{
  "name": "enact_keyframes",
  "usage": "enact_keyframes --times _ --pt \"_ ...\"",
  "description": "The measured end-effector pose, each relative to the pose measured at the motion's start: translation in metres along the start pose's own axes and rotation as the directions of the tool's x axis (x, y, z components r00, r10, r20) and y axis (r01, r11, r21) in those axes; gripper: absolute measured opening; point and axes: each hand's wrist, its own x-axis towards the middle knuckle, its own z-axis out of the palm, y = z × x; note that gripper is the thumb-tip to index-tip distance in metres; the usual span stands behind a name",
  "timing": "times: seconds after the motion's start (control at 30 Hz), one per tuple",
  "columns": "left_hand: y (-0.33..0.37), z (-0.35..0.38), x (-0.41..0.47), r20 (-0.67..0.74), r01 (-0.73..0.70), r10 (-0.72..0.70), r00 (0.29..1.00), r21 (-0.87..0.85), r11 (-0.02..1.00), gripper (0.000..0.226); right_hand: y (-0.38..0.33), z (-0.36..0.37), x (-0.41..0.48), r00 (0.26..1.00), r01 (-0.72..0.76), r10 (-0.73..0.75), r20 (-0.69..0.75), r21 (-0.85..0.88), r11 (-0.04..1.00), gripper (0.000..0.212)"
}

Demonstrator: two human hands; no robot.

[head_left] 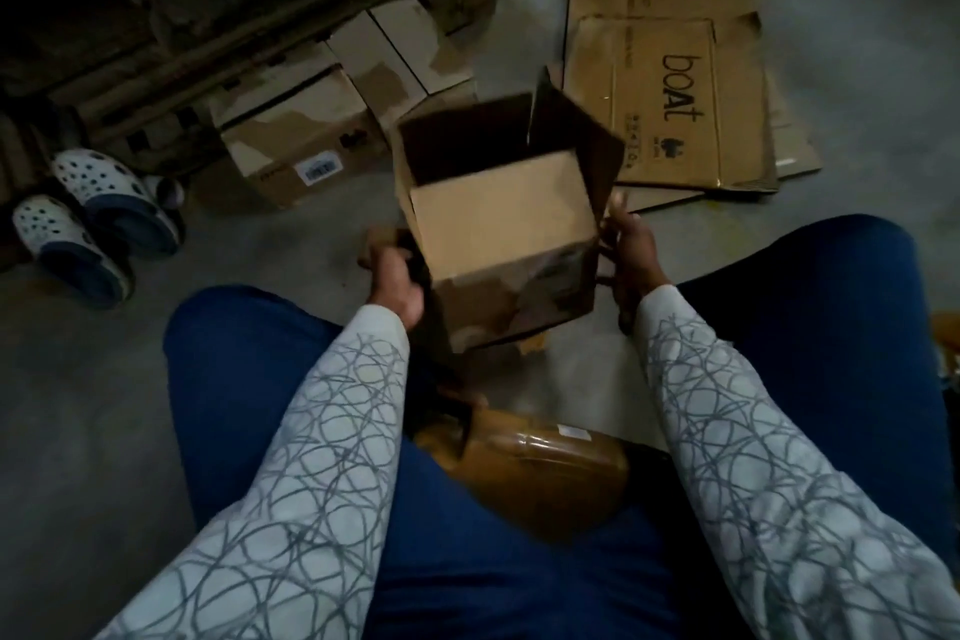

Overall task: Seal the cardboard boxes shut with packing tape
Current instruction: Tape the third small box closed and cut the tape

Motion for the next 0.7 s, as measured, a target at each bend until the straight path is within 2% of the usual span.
enact_keyframes --times 0.03,0.1,0.13,0.17,0.23,0.27,0.3,0.33,0.4,0.43,0.47,0.53,0.6,0.7 --pt "-0.017 -0.008 0.017 0.005 0.036 -0.036 0.999 0.012 0.999 0.019 -0.005 0.009 -0.019 0.999 0.016 -0.015 0.04 -0.03 0.999 0.042" --pt "-0.052 -0.034 0.08 -0.086 0.081 -0.074 0.993 0.073 0.994 0.087 -0.004 0.017 -0.029 0.999 0.03 -0.029 0.023 -0.053 0.998 0.042" --pt "-0.065 -0.041 0.105 -0.104 0.116 -0.109 0.989 0.068 0.991 0.102 -0.014 0.026 -0.045 1.0 0.018 -0.018 0.001 -0.059 0.998 0.039" --pt "-0.064 -0.041 0.106 -0.053 0.129 -0.125 0.991 0.077 0.989 0.096 -0.02 0.03 -0.048 1.0 0.01 -0.01 0.0 -0.095 0.995 0.034" --pt "-0.029 -0.02 0.049 -0.007 0.08 -0.08 0.997 0.064 0.995 0.053 -0.023 0.02 -0.028 1.0 -0.025 0.027 0.006 -0.188 0.982 0.014" --pt "-0.006 -0.009 0.017 -0.001 0.055 -0.055 0.998 0.095 0.994 0.034 -0.028 0.016 -0.019 0.999 -0.023 0.033 0.038 -0.231 0.973 0.024" --pt "0.011 -0.005 0.001 -0.001 0.013 -0.013 1.0 0.118 0.993 0.031 -0.035 0.009 -0.008 0.996 -0.007 0.029 0.079 -0.267 0.964 0.04" --pt "0.025 -0.002 -0.003 0.0 0.013 -0.013 1.0 0.067 0.998 0.035 -0.045 0.003 0.001 0.993 0.025 0.006 0.118 -0.258 0.966 0.051" --pt "0.037 -0.002 0.002 -0.004 0.0 0.0 1.0 -0.071 0.998 0.041 -0.057 -0.009 0.018 0.993 0.032 -0.012 0.114 -0.176 0.984 0.062" --pt "0.033 0.001 0.002 -0.01 0.001 -0.001 1.0 -0.066 0.998 0.044 -0.065 -0.008 0.018 0.996 0.002 0.013 0.093 -0.15 0.989 0.062" --pt "0.024 0.003 -0.003 0.001 0.02 -0.02 1.0 -0.03 0.999 0.045 -0.065 -0.006 0.023 0.996 -0.013 0.023 0.086 -0.114 0.993 0.056" --pt "-0.001 0.002 0.008 -0.016 0.079 -0.078 0.997 0.08 0.994 0.049 -0.05 -0.001 0.027 0.991 0.06 -0.054 0.122 -0.049 0.997 0.04" --pt "-0.006 0.007 0.016 -0.045 0.154 -0.149 0.988 0.131 0.979 0.055 -0.038 0.001 0.027 0.995 0.091 -0.089 0.049 -0.029 0.995 0.046" --pt "0.018 0.025 -0.014 -0.053 0.23 -0.225 0.973 0.313 0.921 0.043 -0.048 0.008 0.02 0.992 -0.093 0.099 0.075 -0.082 0.992 0.07"
